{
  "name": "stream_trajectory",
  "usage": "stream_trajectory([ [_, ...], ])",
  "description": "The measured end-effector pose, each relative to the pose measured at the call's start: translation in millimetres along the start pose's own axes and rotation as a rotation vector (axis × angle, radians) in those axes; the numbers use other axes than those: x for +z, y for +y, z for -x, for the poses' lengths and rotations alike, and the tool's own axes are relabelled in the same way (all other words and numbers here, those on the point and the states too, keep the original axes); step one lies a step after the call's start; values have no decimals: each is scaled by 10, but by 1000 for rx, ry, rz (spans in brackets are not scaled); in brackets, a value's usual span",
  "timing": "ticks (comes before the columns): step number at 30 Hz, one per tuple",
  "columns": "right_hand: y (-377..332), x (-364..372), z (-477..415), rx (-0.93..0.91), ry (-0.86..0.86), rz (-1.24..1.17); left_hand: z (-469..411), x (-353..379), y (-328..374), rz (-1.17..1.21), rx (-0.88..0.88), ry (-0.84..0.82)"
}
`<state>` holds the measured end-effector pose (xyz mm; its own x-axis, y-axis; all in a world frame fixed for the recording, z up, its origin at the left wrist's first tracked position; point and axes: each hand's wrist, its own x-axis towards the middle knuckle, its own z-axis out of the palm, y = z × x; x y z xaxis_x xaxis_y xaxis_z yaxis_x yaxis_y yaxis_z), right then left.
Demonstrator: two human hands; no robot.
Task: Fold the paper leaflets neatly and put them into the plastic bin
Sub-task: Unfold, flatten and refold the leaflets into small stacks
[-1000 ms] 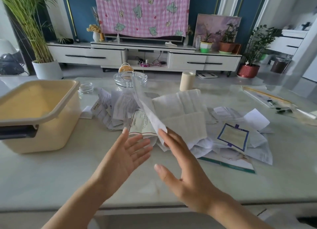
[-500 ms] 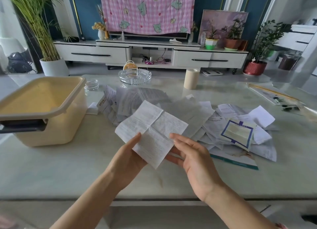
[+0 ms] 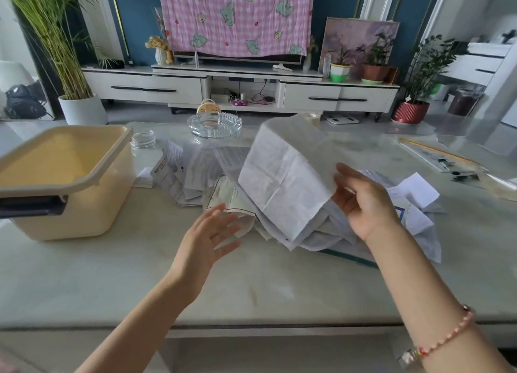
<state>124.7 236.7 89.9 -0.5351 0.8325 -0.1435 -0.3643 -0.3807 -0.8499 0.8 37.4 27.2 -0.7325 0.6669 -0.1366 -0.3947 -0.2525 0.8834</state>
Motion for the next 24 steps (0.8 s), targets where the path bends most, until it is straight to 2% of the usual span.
stream_trajectory([
  [2,-9,-90,-209,-39,52,57,-19,27,-14,-81,44,29],
  [11,87,-375,-740,-144,113,467,-67,43,-59,-35,9,5],
  [12,82,-404,-770,-200,138,622,-72,40,-63,-32,6,5],
  [14,72,-406,-734,-401,286,1084,-75,29,-71,-33,6,1],
  [15,91,-369,-664,-557,360,1246,-77,18,-74,-35,10,-4],
  [16,124,-301,-571,-701,352,1307,-75,14,-70,-37,15,-12],
  [17,186,-209,-447,-773,232,1308,-72,9,-67,-35,20,-20],
  [18,276,-99,-283,-763,32,1284,-69,7,-63,-32,20,-26],
  [20,550,63,34,-645,-363,1342,-65,-2,-53,-40,21,-30],
  [22,784,85,163,-652,-493,1555,-57,3,-41,-39,12,-25],
  [24,892,34,153,-668,-464,1683,-36,-4,-32,-45,5,-21],
])
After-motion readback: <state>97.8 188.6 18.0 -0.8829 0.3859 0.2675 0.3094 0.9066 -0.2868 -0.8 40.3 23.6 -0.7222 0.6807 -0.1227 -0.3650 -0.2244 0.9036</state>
